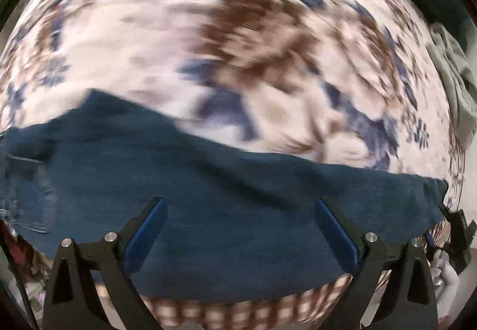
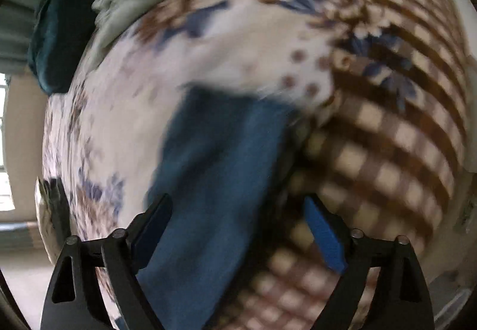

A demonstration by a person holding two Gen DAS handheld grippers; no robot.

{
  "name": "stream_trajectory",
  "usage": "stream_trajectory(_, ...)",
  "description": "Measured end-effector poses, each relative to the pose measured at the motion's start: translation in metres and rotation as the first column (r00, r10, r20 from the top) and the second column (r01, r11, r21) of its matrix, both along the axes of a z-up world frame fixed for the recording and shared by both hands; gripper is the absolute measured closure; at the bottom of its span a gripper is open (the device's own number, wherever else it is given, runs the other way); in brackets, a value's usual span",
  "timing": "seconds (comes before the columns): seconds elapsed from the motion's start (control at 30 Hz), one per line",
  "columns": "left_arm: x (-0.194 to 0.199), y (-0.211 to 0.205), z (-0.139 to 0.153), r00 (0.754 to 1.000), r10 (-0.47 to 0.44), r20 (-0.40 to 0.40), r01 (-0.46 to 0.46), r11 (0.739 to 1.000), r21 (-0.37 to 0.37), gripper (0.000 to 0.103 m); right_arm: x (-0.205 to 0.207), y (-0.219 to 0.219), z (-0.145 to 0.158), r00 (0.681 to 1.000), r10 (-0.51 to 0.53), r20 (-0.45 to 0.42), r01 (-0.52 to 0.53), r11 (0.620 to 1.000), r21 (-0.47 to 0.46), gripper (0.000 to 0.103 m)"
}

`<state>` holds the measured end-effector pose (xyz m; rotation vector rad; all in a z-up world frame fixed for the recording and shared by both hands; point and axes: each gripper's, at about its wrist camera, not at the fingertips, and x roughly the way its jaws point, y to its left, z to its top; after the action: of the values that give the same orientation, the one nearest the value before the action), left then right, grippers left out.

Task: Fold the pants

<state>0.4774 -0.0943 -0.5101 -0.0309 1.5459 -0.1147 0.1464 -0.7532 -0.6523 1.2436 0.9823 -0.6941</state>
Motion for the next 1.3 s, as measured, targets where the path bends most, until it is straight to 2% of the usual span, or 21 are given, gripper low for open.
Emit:
stream_trajectory(0.07,-0.001,-0.022,-0.011,0.999,-0.043,0.001,0.043,0.999,0.022,0.002,-0.003,-0.010,-0.021,0.995,-0.015,0.095,0.010,0.998,0.060,0.026)
stream_trajectory(0.1,-0.002,-0.030,-0.015,0.998,-0.058,0.002,0.058,0.998,0.033,0.002,-0.002,-0.011,-0.025,0.993,-0.011,0.120,0.004,0.998,0.060,0.028)
stream_trajectory(0.17,-0.005,-0.050,-0.024,0.995,-0.102,0.014,0.100,0.992,0.077,0.002,0.008,-0.011,-0.027,0.979,0.035,0.199,-0.047,0.997,0.056,0.040)
stream_trajectory(0.23,-0.007,-0.063,-0.036,0.990,-0.140,0.022,0.136,0.981,0.140,0.002,0.018,-0.010,-0.032,0.967,0.065,0.245,-0.087,0.993,0.078,0.069)
stream_trajectory(0.27,-0.008,-0.065,-0.043,0.990,-0.141,0.019,0.136,0.974,0.180,0.002,0.028,-0.004,-0.037,0.962,0.098,0.256,-0.123,0.989,0.084,0.076)
stream_trajectory(0.3,-0.008,-0.063,-0.050,0.992,-0.127,0.010,0.123,0.975,0.183,0.002,0.034,0.000,-0.036,0.961,0.125,0.245,-0.146,0.987,0.068,0.089)
stream_trajectory(0.33,-0.007,-0.060,-0.055,0.994,-0.111,0.005,0.108,0.979,0.172,0.001,0.038,0.002,-0.035,0.964,0.150,0.220,-0.162,0.986,0.035,0.095)
stream_trajectory(0.4,-0.005,-0.052,-0.059,0.997,-0.075,0.010,0.073,0.987,0.145,0.000,0.026,-0.010,-0.032,0.971,0.079,0.225,-0.087,0.996,0.027,0.096)
stream_trajectory(0.47,-0.002,-0.050,-0.061,0.998,-0.067,0.008,0.066,0.989,0.130,0.000,0.002,-0.028,-0.041,0.958,-0.057,0.281,0.033,0.995,0.089,0.096)
stream_trajectory(0.5,-0.002,-0.048,-0.062,0.998,-0.063,0.005,0.062,0.989,0.131,0.000,-0.002,-0.031,-0.049,0.951,-0.078,0.298,0.042,0.991,0.126,0.096)
stream_trajectory(0.7,0.004,-0.043,-0.070,1.000,-0.009,0.027,0.005,0.989,0.145,0.000,0.010,-0.036,-0.069,0.935,-0.021,0.354,-0.059,0.975,0.214,0.090)
stream_trajectory(0.8,0.003,-0.043,-0.070,0.999,-0.018,0.030,0.013,0.987,0.158,0.000,0.019,-0.036,-0.071,0.936,0.012,0.353,-0.097,0.970,0.224,0.090)
stream_trajectory(0.87,0.001,-0.045,-0.064,0.999,-0.017,0.033,0.012,0.988,0.154,0.000,0.023,-0.035,-0.060,0.943,0.052,0.328,-0.117,0.977,0.180,0.093)
stream_trajectory(0.9,-0.010,-0.060,-0.065,0.999,-0.018,0.037,0.012,0.988,0.154,0.000,0.026,-0.035,-0.057,0.947,0.063,0.315,-0.119,0.979,0.163,0.096)
stream_trajectory(1.0,-0.016,-0.061,-0.050,0.997,-0.046,0.058,0.032,0.974,0.223,0.000,0.019,-0.043,-0.054,0.950,0.049,0.307,-0.091,0.988,0.122,0.096)
stream_trajectory(1.13,-0.024,-0.056,-0.040,0.997,-0.068,0.041,0.056,0.966,0.252,0.000,0.026,-0.033,-0.046,0.951,0.104,0.292,-0.127,0.990,0.061,0.096)
stream_trajectory(1.23,-0.033,-0.049,-0.029,0.997,-0.073,0.039,0.062,0.970,0.235,0.000,0.028,-0.025,-0.022,0.947,0.133,0.291,-0.140,0.990,0.002,0.096)
stream_trajectory(1.3,-0.038,-0.041,-0.018,0.996,-0.074,0.051,0.060,0.972,0.229,0.000,0.033,-0.011,0.004,0.943,0.168,0.286,-0.157,0.986,-0.063,0.096)
